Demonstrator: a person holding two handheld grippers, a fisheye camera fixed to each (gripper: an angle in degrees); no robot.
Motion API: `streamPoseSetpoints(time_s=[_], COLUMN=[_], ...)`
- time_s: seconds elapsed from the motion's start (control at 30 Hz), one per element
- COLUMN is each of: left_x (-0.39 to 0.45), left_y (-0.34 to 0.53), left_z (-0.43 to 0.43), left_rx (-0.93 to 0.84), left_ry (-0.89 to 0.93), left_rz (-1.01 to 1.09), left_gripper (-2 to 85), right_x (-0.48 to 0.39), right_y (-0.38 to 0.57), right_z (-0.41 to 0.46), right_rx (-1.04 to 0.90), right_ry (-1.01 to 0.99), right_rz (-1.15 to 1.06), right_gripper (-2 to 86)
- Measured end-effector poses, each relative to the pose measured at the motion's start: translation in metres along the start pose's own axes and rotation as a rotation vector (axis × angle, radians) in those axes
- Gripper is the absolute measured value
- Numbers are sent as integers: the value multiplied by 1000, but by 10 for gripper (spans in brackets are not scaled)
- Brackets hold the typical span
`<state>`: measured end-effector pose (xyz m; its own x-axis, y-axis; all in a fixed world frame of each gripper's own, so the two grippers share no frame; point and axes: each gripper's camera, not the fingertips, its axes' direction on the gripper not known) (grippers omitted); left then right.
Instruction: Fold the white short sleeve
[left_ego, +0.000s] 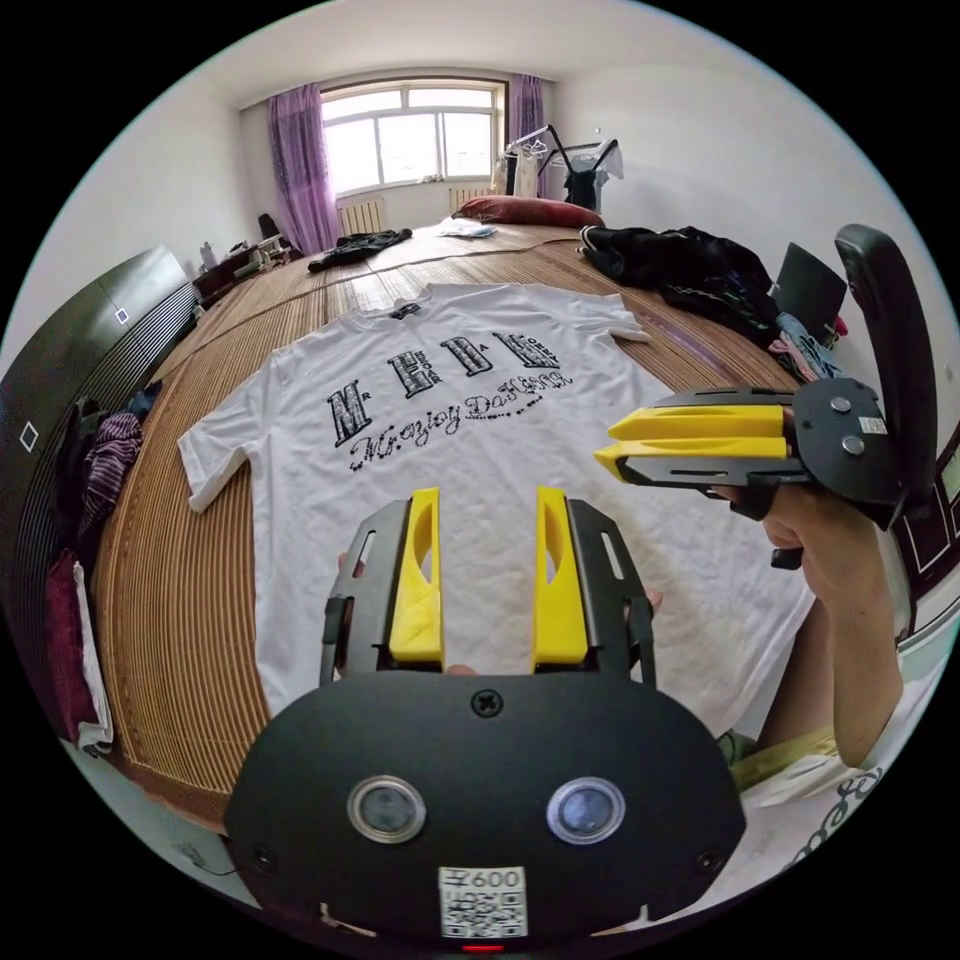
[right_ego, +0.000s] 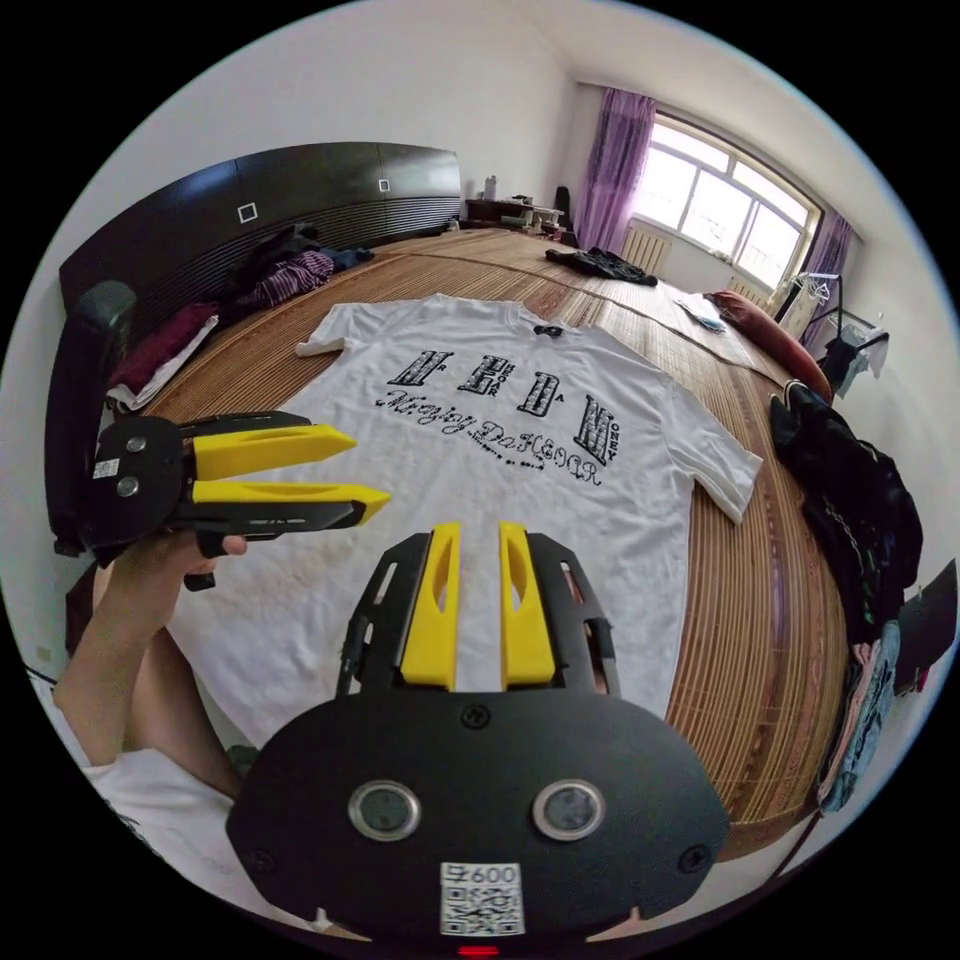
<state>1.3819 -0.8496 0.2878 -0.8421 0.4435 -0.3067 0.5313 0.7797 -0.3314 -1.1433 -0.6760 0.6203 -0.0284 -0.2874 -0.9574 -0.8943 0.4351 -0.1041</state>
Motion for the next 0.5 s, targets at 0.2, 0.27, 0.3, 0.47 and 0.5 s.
streamPoseSetpoints(time_s=[0.2, 0.27, 0.3, 0.47, 0.5], left_x=[-14, -20, -22, -30, -30], left_y=[31, 42, 45, 63, 64], left_z=[9, 9, 9, 6, 6], left_rx=[-32, -36, -37, -43, -43], left_ry=[-5, -14, -14, -7, -6], left_rz=[-12, -16, -17, -24, -26], left_gripper=[133, 134, 135, 136, 136], right_x=[-19, -27, -29, -45, -48], right_y=[1, 1, 1, 3, 3], right_z=[-23, -25, -26, -38, -39], right_rx=[11, -5, -9, -11, -12], right_ry=[42, 78, 74, 55, 60], right_rz=[-14, -10, -11, -14, -18], right_gripper=[37, 36, 36, 36, 36])
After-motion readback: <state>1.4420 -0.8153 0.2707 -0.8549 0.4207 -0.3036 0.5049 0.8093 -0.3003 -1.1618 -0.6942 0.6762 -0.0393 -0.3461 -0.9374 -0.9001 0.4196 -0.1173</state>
